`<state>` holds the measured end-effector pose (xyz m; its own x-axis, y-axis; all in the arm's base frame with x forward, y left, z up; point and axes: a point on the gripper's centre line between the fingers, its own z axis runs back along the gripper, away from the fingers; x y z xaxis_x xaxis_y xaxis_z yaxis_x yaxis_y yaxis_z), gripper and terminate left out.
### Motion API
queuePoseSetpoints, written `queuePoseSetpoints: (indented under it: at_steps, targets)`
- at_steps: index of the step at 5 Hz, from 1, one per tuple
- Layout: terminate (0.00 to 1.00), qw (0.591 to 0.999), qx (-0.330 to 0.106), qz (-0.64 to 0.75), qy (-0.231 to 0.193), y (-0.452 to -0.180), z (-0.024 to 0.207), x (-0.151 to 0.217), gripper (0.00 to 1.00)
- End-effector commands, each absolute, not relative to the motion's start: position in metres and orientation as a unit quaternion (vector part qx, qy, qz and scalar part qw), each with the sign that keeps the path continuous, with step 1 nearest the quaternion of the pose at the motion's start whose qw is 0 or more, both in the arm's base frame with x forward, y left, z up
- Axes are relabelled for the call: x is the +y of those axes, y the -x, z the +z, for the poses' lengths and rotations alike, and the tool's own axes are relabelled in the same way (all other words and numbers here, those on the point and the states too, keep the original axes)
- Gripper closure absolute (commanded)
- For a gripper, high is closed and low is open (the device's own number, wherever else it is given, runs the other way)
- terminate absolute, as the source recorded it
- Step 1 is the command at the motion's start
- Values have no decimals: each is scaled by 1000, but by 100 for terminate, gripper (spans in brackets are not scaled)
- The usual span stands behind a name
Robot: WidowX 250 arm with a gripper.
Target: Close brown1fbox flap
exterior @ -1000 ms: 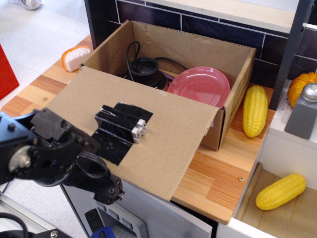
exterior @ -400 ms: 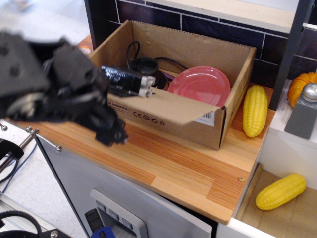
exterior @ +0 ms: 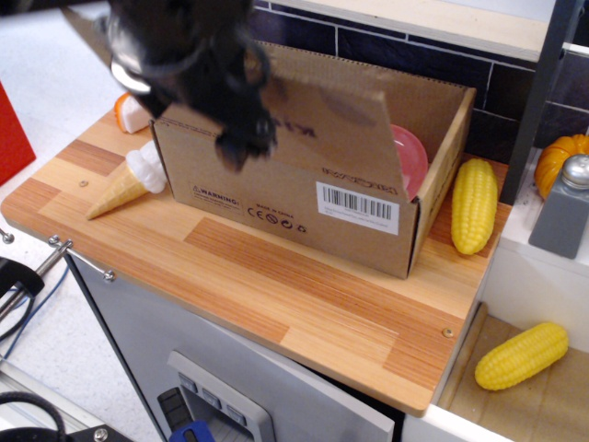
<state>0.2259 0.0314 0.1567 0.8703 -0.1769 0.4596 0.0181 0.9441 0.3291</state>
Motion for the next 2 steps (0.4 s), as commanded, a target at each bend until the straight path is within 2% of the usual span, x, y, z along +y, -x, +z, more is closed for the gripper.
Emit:
queuePoseSetpoints:
  at_steps: [1, 2]
  targets:
    - [0, 961, -215, -80, -151, -301, 171, 27, 0]
    - [0, 965, -199, -85, -147, -332, 168, 22, 0]
